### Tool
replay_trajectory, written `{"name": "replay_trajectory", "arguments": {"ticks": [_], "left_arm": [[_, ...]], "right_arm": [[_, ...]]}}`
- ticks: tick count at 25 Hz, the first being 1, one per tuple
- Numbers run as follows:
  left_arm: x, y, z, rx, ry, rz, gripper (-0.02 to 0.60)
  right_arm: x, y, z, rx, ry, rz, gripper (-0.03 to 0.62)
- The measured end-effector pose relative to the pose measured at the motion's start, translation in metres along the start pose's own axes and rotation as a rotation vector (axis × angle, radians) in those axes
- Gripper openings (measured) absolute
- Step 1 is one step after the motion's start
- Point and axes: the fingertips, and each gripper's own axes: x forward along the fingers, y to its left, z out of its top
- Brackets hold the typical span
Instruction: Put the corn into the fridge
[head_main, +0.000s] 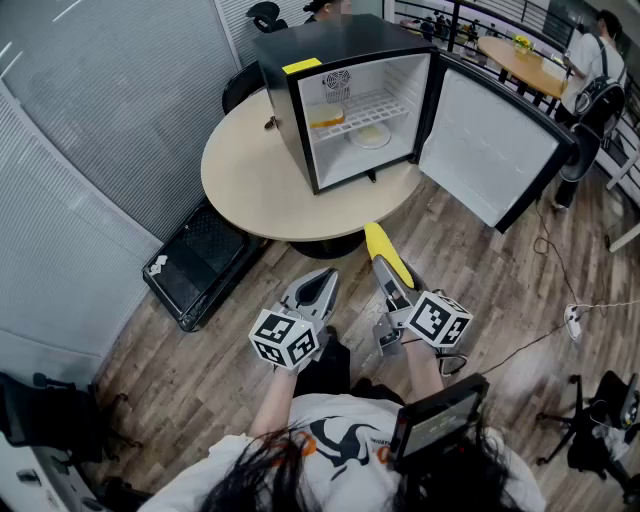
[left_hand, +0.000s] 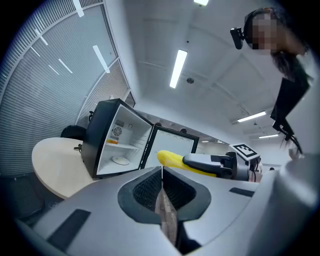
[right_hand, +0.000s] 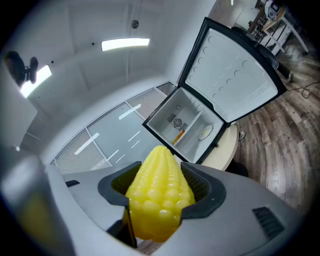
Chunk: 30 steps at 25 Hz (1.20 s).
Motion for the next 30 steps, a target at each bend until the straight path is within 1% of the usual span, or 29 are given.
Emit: {"name": "replay_trajectory", "arguments": {"ticks": [5, 11, 20, 30], "left_arm": [[-0.013, -0.014, -0.01, -0.024, -0.019, 0.015, 0.015], [-0.02, -0.021, -0.01, -0.022, -0.039, 0.026, 0.015], [-0.018, -0.026, -0.009, -0.004, -0.03, 0.015, 0.015], [-0.008, -0.017, -0.012, 0.01, -0.002, 0.022, 0.015]], "right_arm": [[-0.018, 0.009, -0.003, -0.027, 0.025, 0.01, 0.255], [-0.029, 0.015, -0.01, -0.047, 0.046, 0.023, 0.255], [-0.028, 0.022, -0.01, -0.083, 0.043, 0.037, 0.255], [-0.018, 0.011, -0.007, -0.073, 0.054, 0.022, 0.255]]}}
